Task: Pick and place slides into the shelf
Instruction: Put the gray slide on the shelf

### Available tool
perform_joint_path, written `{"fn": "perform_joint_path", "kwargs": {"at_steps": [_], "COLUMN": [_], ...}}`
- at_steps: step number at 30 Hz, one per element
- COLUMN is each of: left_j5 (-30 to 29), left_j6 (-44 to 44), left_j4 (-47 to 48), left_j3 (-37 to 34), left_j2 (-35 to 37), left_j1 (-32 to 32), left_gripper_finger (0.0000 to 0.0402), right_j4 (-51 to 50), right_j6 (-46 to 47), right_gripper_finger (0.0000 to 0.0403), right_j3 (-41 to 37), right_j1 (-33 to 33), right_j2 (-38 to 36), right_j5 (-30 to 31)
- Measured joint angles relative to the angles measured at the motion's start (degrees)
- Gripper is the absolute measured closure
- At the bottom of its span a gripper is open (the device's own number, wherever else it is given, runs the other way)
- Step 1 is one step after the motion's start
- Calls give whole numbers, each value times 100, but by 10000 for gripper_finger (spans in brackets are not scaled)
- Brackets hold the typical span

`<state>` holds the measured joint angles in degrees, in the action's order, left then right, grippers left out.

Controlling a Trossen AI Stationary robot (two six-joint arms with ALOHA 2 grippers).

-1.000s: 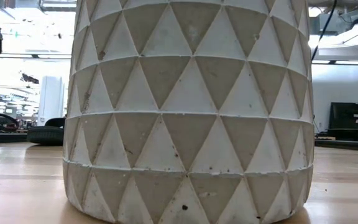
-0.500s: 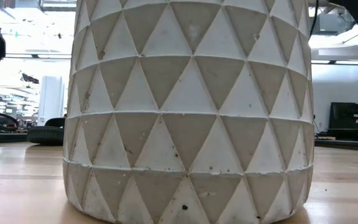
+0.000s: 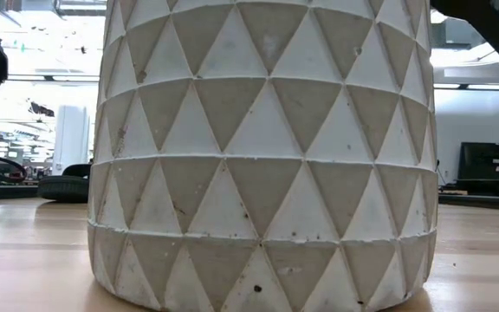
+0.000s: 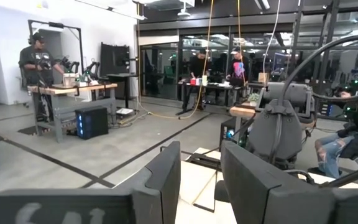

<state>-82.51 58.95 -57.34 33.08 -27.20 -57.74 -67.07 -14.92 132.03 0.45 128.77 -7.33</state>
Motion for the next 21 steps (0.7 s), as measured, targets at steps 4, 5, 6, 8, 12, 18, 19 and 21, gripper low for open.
{"fn": "perform_joint_path", "kwargs": {"at_steps": [4, 5, 6, 8, 12, 18, 19, 21], "left_j5": [-22, -34, -36, -38, -40, -42, -42, -42], "left_j6": [-2, -2, -2, -2, -2, -2, -2, -2], "left_j4": [0, 0, 0, 0, 0, 2, 2, 1], "left_j3": [0, 0, 0, 0, 0, 0, 0, 0], "left_j2": [0, 0, 0, 0, 0, 0, 0, 0], "left_j1": [0, 0, 0, 0, 0, 0, 0, 0], "left_gripper_finger": [299, 299, 299, 299, 299, 299, 299, 299], "right_j4": [24, 23, 22, 15, -2, -22, -30, -43], "right_j6": [6, 30, 70, 133, 105, 101, 99, 94], "right_gripper_finger": [403, 403, 403, 403, 403, 403, 403, 403], "right_j3": [0, 0, 0, 0, 0, -2, -2, -4], "right_j1": [-24, -42, -57, -98, -96, -125, -136, -174], "right_j2": [0, 0, 0, 0, 0, 0, 0, 0], "right_j5": [291, 313, 315, 325, 337, 332, 335, 335]}}
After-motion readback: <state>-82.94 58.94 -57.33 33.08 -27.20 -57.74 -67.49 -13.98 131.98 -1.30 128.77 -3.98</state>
